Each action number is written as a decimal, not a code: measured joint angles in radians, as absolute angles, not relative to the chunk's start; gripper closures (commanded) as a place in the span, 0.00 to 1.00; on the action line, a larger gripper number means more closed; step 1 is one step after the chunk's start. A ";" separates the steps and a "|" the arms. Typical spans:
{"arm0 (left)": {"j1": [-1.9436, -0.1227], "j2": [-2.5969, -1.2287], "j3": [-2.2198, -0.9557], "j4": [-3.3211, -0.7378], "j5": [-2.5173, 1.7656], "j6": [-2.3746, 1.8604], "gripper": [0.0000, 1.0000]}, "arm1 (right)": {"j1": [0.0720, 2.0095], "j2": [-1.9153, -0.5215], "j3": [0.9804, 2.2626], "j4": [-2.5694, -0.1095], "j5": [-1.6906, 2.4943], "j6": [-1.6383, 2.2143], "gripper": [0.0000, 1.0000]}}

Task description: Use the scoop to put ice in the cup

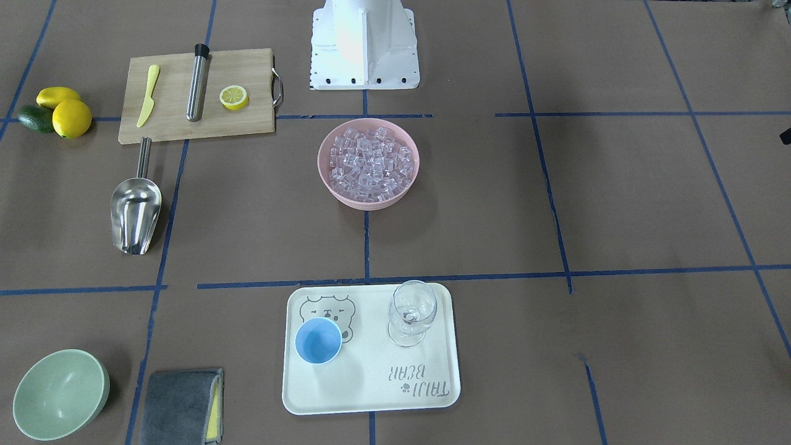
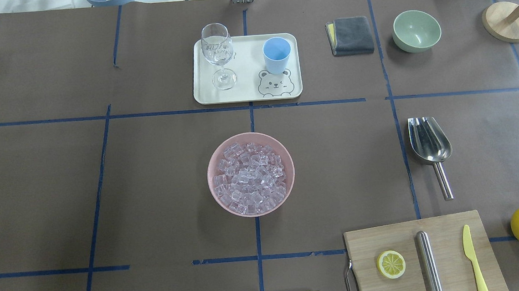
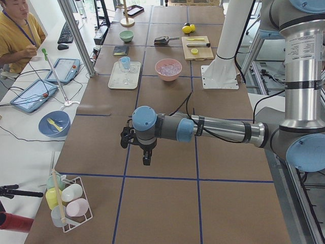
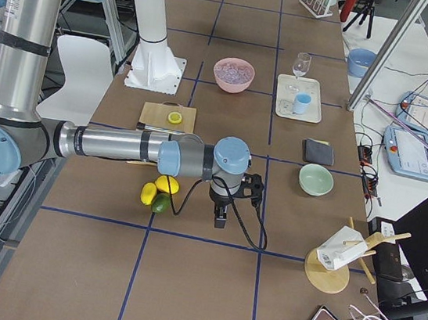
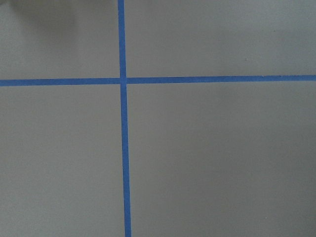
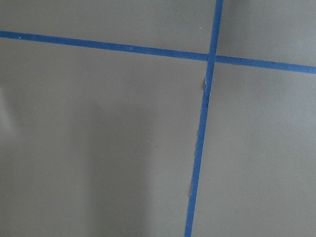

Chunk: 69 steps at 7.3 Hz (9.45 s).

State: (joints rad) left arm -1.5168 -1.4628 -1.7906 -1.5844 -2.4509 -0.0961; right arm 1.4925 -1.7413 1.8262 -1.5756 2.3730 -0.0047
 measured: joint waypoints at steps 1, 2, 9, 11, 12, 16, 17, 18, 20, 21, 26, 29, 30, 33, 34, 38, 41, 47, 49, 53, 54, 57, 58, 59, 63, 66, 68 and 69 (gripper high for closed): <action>-1.517 -1.457 -1.793 -1.585 -2.448 -0.096 0.00 | 1.492 -1.742 1.829 -1.574 2.377 -0.003 0.00; -1.516 -1.449 -1.796 -1.587 -2.446 -0.096 0.00 | 1.489 -1.741 1.831 -1.573 2.385 -0.003 0.00; -1.400 -1.448 -1.806 -1.758 -2.456 -0.096 0.00 | 1.412 -1.752 1.863 -1.486 2.443 0.000 0.00; -1.271 -1.451 -1.804 -1.960 -2.456 -0.097 0.00 | 1.348 -1.752 1.935 -1.483 2.456 0.088 0.00; -1.213 -1.453 -1.801 -2.084 -2.456 -0.098 0.00 | 1.296 -1.752 1.973 -1.475 2.455 0.193 0.00; -0.971 -1.601 -1.730 -2.476 -2.445 -0.103 0.00 | 0.990 -1.779 2.020 -1.138 2.280 0.792 0.00; -0.920 -1.666 -1.713 -2.496 -2.417 -0.105 0.00 | 0.909 -1.782 2.030 -1.098 2.223 0.903 0.00; -0.875 -1.720 -1.701 -2.501 -2.378 -0.106 0.00 | 0.811 -1.786 2.053 -1.077 2.141 1.023 0.00; -0.833 -1.778 -1.688 -2.502 -2.330 -0.105 0.00 | 0.603 -1.797 2.082 -1.064 1.903 1.180 0.00; -0.819 -1.794 -1.690 -2.502 -2.312 -0.105 0.00 | 0.520 -1.807 2.085 -1.061 1.787 1.213 0.04; -0.805 -1.808 -1.687 -2.498 -2.304 -0.106 0.00 | 0.452 -1.866 1.975 -0.829 1.645 1.256 0.38; -0.805 -1.809 -1.684 -2.497 -2.308 -0.106 0.00 | 0.450 -1.862 1.967 -0.813 1.636 1.275 1.00; -0.803 -1.810 -1.682 -2.498 -2.310 -0.106 0.00 | 0.446 -1.862 1.970 -0.814 1.637 1.275 1.00; -0.775 -1.836 -1.684 -2.498 -2.243 -0.107 0.00 | 0.440 -1.872 2.022 -0.816 1.651 1.237 1.00; -0.757 -1.839 -1.679 -2.498 -2.222 -0.104 0.00 | 0.446 -1.881 2.064 -0.819 1.668 1.193 1.00; -0.638 -1.874 -1.634 -2.499 -2.208 -0.094 0.00 | 0.516 -1.868 2.181 -0.904 1.742 0.899 1.00; -0.610 -1.937 -1.576 -2.494 -2.201 -0.095 0.00 | 0.556 -1.714 2.224 -1.109 1.840 0.678 1.00; -0.590 -1.978 -1.536 -2.493 -2.157 -0.097 0.00 | 0.518 -1.127 2.284 -1.828 1.911 0.634 1.00; -0.589 -1.978 -1.532 -2.494 -2.155 -0.097 0.00 | 0.502 -1.080 2.280 -1.894 1.913 0.630 1.00; -0.589 -1.980 -1.531 -2.497 -2.156 -0.096 0.00 | 0.471 -0.953 2.272 -2.251 1.897 0.359 1.00; -0.589 -1.981 -1.531 -2.498 -2.157 -0.096 0.00 | 0.471 -0.884 2.253 -2.384 1.895 0.279 1.00; -0.586 -1.987 -1.531 -2.503 -2.152 -0.095 0.00 | 0.473 -0.703 2.134 -2.640 1.875 0.150 1.00; -0.584 -1.987 -1.531 -2.503 -2.151 -0.095 0.00 | 0.474 -0.636 2.084 -2.723 1.856 0.114 1.00; -0.582 -1.988 -1.531 -2.503 -2.151 -0.095 0.00 | 0.474 -0.592 2.035 -2.778 1.838 0.089 1.00; -0.578 -1.990 -1.531 -2.503 -2.151 -0.095 0.00 | 0.474 -0.522 1.891 -2.856 1.829 0.041 1.00; -0.573 -1.992 -1.531 -2.503 -2.129 -0.097 0.00 | 0.473 -0.504 1.816 -2.853 1.841 -0.024 1.00; -0.572 -1.991 -1.532 -2.504 -2.124 -0.097 0.00 | 0.470 -0.500 1.779 -2.840 1.842 -0.051 1.00; -0.572 -1.991 -1.532 -2.505 -2.123 -0.096 0.00 | 0.470 -0.498 1.759 -2.820 1.843 -0.055 1.00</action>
State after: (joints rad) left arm -0.5722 -1.9911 -1.5323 -2.5048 -2.1233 -0.0963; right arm 0.4700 -0.4982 1.7589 -2.8201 1.8435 -0.0546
